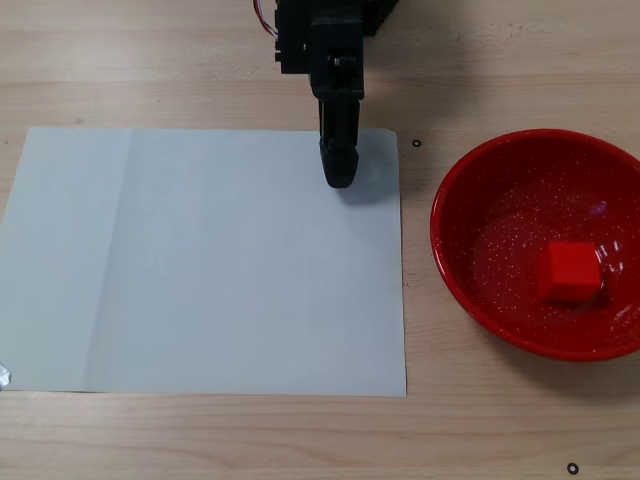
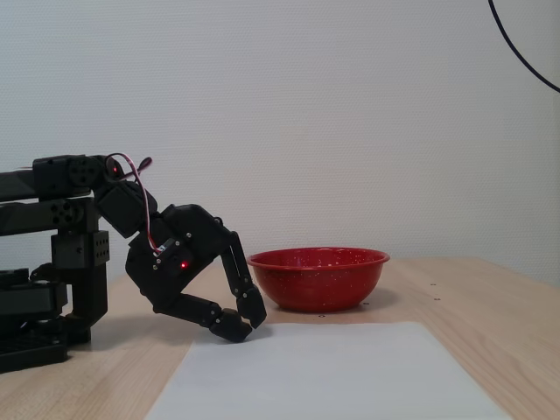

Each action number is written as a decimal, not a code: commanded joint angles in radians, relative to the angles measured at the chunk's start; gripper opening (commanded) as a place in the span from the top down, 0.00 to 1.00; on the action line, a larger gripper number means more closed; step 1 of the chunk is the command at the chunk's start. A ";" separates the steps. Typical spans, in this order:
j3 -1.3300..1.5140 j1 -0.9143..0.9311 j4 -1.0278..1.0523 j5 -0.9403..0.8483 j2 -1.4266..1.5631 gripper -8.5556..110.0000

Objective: Grasp the red cube and put it in the red bowl.

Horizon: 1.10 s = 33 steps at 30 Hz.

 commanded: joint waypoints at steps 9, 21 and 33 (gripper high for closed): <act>0.005 0.020 0.014 0.002 0.011 0.93; 0.005 0.015 0.018 -0.011 0.009 0.93; 0.005 0.014 0.018 -0.009 0.009 0.93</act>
